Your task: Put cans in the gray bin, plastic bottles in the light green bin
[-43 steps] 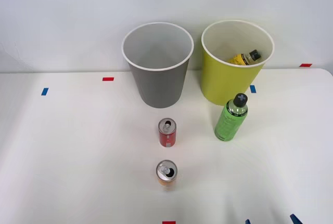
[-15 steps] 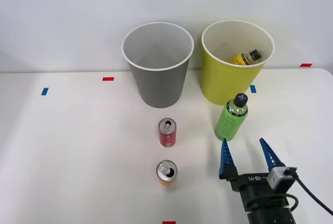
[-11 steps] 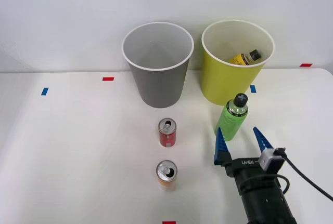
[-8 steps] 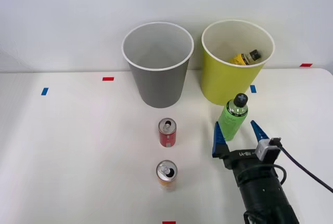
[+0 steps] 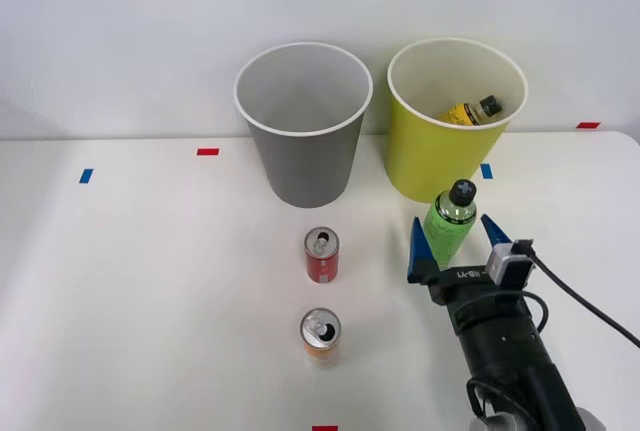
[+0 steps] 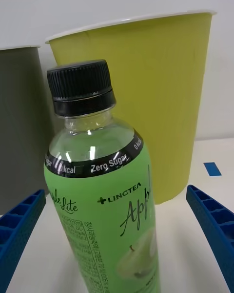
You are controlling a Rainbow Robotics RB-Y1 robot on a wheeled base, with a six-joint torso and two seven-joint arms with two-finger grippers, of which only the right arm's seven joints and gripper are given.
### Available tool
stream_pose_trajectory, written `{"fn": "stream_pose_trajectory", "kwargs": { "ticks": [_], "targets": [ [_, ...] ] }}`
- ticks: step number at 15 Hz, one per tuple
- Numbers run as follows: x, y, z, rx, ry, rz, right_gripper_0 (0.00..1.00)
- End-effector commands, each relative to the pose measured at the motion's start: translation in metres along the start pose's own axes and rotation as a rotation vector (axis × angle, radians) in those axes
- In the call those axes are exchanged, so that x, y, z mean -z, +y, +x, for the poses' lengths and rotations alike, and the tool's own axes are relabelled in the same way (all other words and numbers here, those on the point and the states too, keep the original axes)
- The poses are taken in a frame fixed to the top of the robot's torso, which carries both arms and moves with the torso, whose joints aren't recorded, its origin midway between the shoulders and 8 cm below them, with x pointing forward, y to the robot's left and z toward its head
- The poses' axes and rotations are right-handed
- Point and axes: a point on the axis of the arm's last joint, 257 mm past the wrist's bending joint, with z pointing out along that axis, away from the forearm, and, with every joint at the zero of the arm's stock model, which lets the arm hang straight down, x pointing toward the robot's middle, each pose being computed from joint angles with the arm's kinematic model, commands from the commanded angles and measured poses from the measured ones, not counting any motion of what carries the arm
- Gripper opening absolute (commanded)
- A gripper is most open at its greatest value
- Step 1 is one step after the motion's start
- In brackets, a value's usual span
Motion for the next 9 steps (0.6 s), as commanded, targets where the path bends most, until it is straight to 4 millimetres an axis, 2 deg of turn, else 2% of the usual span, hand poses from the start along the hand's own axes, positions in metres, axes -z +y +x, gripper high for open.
{"fn": "stream_pose_trajectory", "kwargs": {
  "ticks": [1,4,5,6,7,9],
  "targets": [
    [-0.0085,-0.0002,-0.0054,0.005,-0.006,0.001,1.0],
    [-0.0095,-0.0005,-0.0067,0.007,-0.009,0.001,1.0],
    [-0.0095,0.0002,-0.0073,0.008,-0.01,-0.001,0.65],
    [-0.0095,0.0002,-0.0073,0.008,-0.01,-0.001,0.34],
    [-0.0094,0.0005,-0.0065,0.019,-0.008,-0.002,0.24],
    [-0.0095,0.0031,-0.0068,0.023,-0.009,-0.007,0.17]
  ]
}}
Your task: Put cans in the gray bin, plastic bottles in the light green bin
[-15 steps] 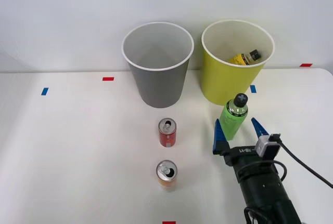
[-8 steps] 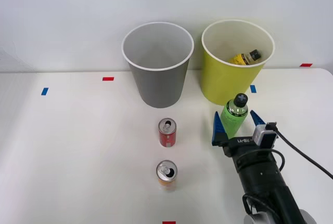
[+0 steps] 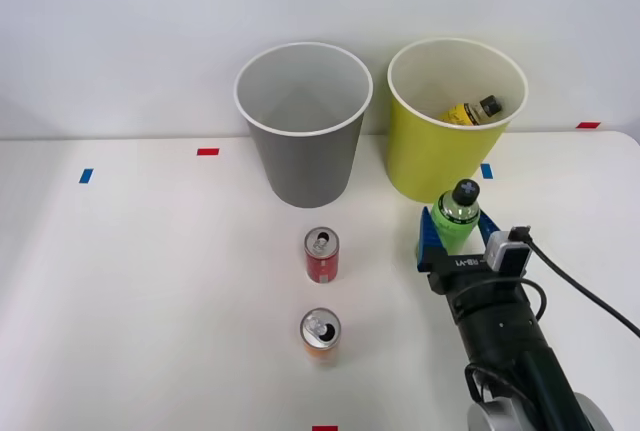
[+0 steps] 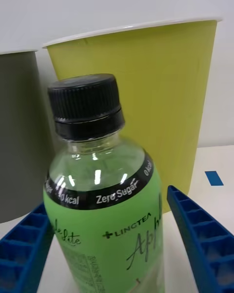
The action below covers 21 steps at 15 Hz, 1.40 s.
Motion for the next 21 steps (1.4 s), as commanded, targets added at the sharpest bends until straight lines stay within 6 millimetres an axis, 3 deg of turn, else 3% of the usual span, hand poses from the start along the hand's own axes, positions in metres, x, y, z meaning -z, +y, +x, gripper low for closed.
{"fn": "stream_pose_trajectory", "kwargs": {
  "ticks": [1,7,10,16,19,21],
  "targets": [
    [0.0,0.002,0.001,0.014,0.001,-0.005,0.15],
    [0.001,0.001,-0.005,0.011,-0.023,0.0,0.12],
    [0.006,0.0,-0.02,0.013,-0.052,-0.006,0.07],
    [0.015,0.023,-0.074,-0.053,-0.144,-0.069,0.02],
    [0.01,0.038,-0.113,-0.105,-0.194,-0.102,0.01],
    [0.003,0.05,-0.151,-0.141,-0.19,-0.123,0.01]
  ]
}}
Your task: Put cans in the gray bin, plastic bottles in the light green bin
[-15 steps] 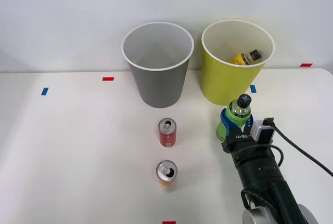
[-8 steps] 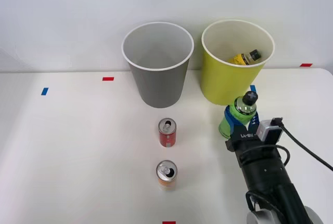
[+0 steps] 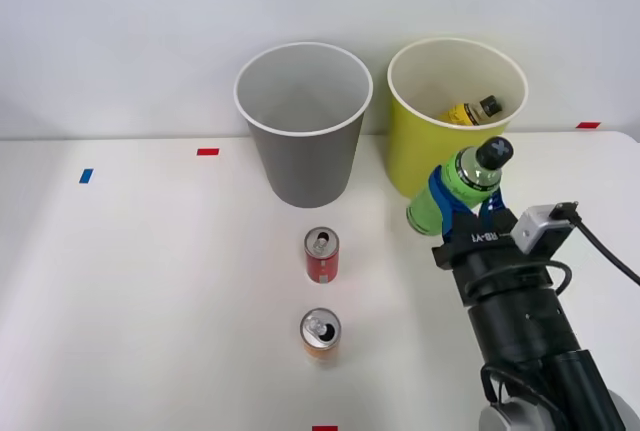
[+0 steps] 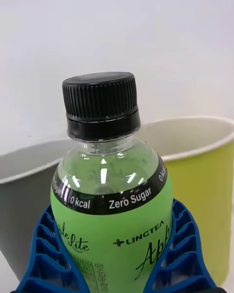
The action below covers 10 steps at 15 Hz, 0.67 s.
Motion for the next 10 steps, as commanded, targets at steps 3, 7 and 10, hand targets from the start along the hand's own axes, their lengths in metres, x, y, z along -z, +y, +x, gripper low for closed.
{"fn": "stream_pose_trajectory", "kwargs": {
  "ticks": [3,7,10],
  "targets": [
    [-0.034,0.02,-0.077,-0.094,-0.057,-0.025,0.0],
    [-0.063,0.017,-0.105,-0.126,-0.087,-0.032,0.0],
    [-0.089,0.003,-0.129,-0.13,-0.085,-0.014,0.0]
  ]
}}
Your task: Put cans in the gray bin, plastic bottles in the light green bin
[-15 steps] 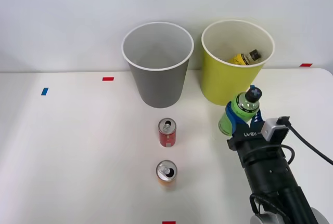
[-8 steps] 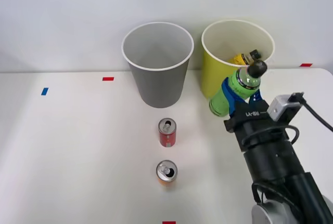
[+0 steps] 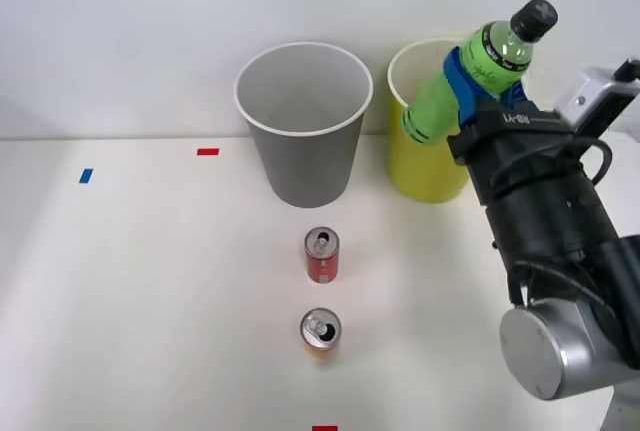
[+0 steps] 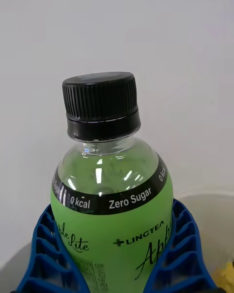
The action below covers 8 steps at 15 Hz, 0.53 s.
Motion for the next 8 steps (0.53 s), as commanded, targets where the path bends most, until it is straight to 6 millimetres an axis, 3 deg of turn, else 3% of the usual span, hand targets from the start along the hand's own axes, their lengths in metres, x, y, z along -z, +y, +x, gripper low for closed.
{"fn": "stream_pose_trajectory", "kwargs": {
  "ticks": [1,4,8],
  "targets": [
    [-0.026,-0.016,-0.022,-0.012,0.009,0.03,0.0],
    [-0.048,-0.024,-0.028,-0.023,0.061,0.055,0.0],
    [-0.102,-0.05,-0.018,-0.028,0.035,0.074,0.0]
  ]
}}
